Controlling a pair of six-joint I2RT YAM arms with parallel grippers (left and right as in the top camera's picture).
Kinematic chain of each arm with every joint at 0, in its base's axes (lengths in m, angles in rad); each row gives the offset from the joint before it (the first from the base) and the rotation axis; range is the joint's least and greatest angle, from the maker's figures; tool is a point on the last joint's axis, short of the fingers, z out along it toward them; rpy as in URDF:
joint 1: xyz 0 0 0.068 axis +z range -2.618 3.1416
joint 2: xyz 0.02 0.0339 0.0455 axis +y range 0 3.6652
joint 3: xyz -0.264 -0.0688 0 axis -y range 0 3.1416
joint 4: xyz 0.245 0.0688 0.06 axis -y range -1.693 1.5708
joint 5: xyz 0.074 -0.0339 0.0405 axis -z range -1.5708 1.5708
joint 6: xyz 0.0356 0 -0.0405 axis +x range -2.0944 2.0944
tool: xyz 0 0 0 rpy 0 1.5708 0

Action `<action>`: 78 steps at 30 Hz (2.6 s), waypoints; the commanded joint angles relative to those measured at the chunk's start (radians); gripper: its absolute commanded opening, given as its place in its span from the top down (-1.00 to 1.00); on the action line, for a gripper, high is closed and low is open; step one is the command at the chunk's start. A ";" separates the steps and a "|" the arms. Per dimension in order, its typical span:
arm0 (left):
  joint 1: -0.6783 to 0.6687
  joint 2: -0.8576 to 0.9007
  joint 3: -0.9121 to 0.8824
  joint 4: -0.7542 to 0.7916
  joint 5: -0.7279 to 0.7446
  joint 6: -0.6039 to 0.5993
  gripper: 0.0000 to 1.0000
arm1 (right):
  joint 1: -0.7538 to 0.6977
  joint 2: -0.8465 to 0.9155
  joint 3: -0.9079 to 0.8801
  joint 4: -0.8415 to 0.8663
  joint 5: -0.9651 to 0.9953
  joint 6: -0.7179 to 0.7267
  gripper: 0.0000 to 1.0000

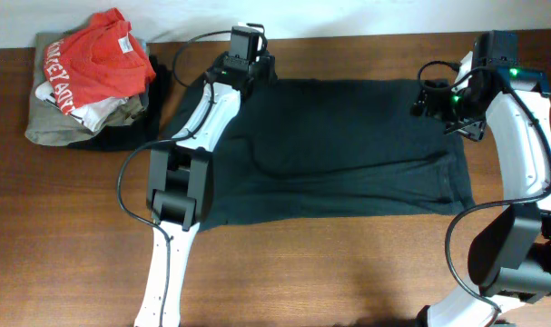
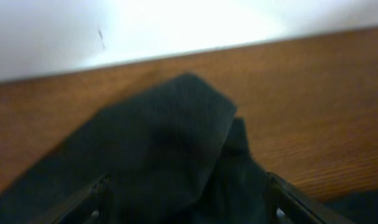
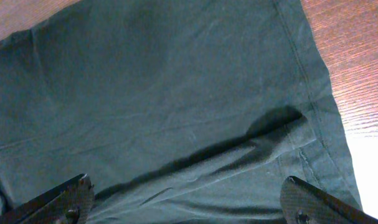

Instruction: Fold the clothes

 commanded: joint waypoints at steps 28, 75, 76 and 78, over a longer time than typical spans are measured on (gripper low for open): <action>0.005 0.037 0.117 -0.060 -0.130 0.016 0.73 | 0.005 0.000 0.011 -0.005 0.034 -0.012 -0.90; 0.027 0.103 0.143 -0.073 -0.066 0.045 0.43 | 0.005 0.000 0.011 -0.009 0.037 -0.012 -0.89; 0.027 0.103 0.157 -0.087 -0.066 0.045 0.43 | 0.005 0.001 0.011 -0.009 0.037 -0.012 -0.87; 0.027 0.103 0.193 -0.127 -0.066 0.045 0.46 | 0.005 0.007 0.011 -0.009 0.037 -0.012 -0.76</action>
